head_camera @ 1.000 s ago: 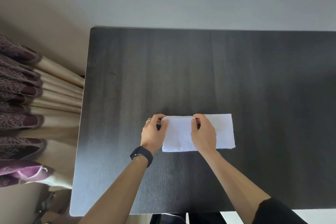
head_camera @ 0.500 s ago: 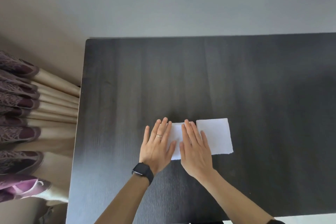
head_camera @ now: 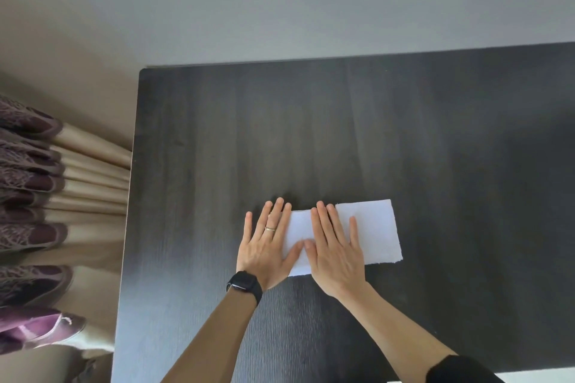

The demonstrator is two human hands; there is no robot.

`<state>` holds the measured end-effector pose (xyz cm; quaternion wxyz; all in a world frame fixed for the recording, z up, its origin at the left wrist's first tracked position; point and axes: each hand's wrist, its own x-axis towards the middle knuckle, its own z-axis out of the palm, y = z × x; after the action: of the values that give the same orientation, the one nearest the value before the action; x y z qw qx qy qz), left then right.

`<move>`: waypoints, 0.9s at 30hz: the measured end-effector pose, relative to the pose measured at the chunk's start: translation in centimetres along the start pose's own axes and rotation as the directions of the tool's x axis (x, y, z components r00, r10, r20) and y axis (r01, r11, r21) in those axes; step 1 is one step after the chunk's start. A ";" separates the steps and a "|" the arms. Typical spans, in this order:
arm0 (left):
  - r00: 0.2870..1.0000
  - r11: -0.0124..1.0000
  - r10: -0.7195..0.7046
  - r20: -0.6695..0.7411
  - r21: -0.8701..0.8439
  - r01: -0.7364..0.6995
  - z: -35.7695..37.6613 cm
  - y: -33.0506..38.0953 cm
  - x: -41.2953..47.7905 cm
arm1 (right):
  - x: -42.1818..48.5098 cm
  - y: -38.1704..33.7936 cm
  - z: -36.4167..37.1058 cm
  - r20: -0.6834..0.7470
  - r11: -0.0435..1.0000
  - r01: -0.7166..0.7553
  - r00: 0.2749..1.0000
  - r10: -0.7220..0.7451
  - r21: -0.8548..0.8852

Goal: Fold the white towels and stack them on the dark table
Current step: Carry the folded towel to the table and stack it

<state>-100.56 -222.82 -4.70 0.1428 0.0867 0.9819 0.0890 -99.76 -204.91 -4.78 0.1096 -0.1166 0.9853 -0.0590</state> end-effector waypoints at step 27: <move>0.993 0.987 0.059 0.099 -0.154 -0.043 -11.4 12.4 -8.6 | -18.8 7.9 -14.9 -0.088 0.908 -0.325 0.930 0.358 0.266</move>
<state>-93.99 -214.18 10.86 0.1970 0.1053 0.9611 0.1623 -87.02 -191.36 12.33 0.0652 0.0766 0.9805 -0.1686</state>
